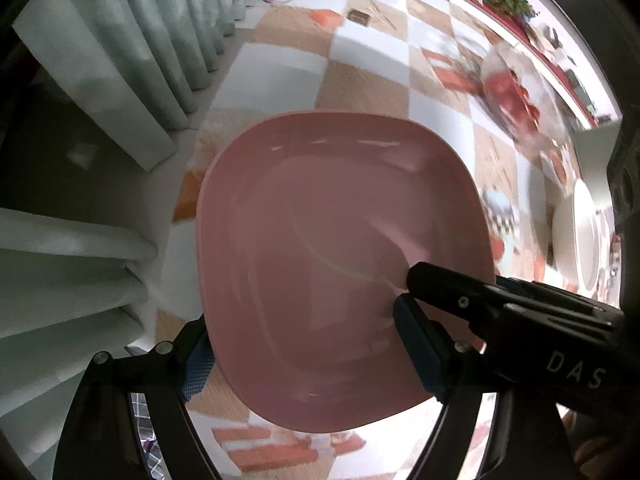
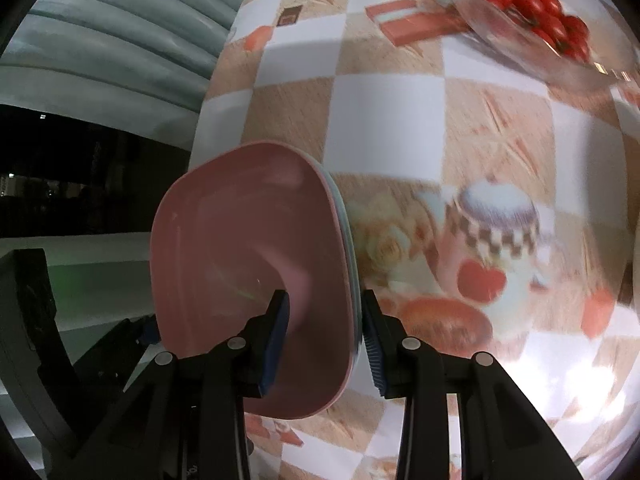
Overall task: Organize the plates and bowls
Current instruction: 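Set the pink plate onto the blue plate and open both grippers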
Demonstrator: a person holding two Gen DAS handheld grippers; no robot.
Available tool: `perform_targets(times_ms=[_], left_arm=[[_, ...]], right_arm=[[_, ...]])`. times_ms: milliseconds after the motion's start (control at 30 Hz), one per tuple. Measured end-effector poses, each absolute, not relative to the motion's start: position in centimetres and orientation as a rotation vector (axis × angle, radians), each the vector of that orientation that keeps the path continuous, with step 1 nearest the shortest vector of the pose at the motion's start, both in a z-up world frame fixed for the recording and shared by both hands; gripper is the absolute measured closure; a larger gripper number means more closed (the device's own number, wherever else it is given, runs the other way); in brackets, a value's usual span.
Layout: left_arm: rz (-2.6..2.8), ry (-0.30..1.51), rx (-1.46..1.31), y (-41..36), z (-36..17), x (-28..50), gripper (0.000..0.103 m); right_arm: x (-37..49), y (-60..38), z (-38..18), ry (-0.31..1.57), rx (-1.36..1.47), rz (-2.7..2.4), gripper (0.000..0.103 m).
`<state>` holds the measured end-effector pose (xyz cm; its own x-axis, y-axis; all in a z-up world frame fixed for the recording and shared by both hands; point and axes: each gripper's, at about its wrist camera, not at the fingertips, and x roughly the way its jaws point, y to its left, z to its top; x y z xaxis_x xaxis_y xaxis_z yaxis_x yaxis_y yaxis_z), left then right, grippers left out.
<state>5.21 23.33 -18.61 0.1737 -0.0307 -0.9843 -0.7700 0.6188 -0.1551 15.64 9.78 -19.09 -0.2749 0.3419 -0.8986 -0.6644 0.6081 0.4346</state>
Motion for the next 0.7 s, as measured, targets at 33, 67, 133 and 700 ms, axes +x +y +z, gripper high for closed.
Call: perform_targets(times_ms=[33,67,133,700], left_arm=[[0.594,1.318,-0.761,22.7,-18.6,5.2,0.019],[0.585,1.327,-0.753,22.3,-18.5,5.2,0.019],[0.565,1.353,-0.730,21.2,-18.3,5.4,0.019],[0.473,1.471,-0.641,10.3,-16.9,3.5,0.019]], right_arm=[[15.4,9.1,-19.1,1.577,-0.275,0.987,0.064],[15.1,8.5,-19.2,1.585,-0.272,0.983,0.064],[14.7,7.2,-19.4,1.603,-0.256,0.971,0.064],[10.9,-3.4,-20.3,1.736,-0.176,0.871,0.062]])
